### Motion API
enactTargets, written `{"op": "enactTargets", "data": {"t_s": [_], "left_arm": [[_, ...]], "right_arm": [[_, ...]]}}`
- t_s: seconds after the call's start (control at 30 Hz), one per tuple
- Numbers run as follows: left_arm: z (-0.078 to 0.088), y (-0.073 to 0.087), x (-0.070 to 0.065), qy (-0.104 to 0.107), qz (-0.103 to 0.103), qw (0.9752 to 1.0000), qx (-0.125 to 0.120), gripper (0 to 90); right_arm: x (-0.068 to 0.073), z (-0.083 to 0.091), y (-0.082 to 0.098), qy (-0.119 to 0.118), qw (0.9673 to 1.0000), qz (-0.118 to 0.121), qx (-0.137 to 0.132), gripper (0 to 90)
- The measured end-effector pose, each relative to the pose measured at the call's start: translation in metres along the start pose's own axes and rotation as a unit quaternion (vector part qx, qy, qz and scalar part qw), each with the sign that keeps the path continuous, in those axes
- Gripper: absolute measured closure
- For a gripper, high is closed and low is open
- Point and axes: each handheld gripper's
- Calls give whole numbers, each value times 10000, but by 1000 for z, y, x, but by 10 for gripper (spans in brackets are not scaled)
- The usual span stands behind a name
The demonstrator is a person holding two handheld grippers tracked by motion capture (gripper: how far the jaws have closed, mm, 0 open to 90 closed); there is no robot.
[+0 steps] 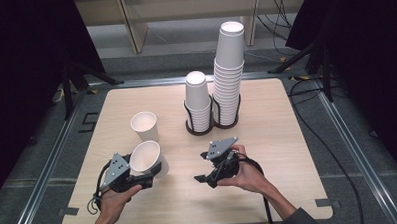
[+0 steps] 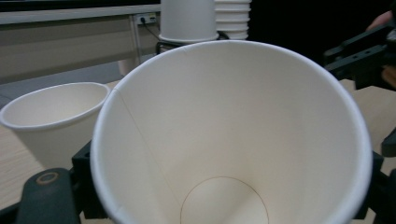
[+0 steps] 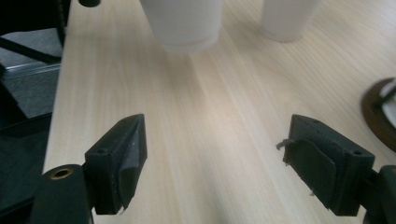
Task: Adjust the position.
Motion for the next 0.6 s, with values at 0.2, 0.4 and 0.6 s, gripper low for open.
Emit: {"op": "enactTargets", "data": {"t_s": [0.2,0.4,0.6], "left_arm": [[0,3,10,-319,43,9994,106,161],[0,5,22,-572,132,9981,207,161],[1,9,34,-792,284,9961,268,161]], "right_arm": [[-5,10,11,290,9993,-229,-51,204],[-10,19,23,583,9967,-559,-28,194],[-10,24,32,773,9944,-719,-34,194]]}}
Point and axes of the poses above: each handheld gripper's, and its own axes: z roughly backward along the jaws, y roughly out of its underside, x roughly to its left, and after that the axes turned 2 degrees about z, right-handed
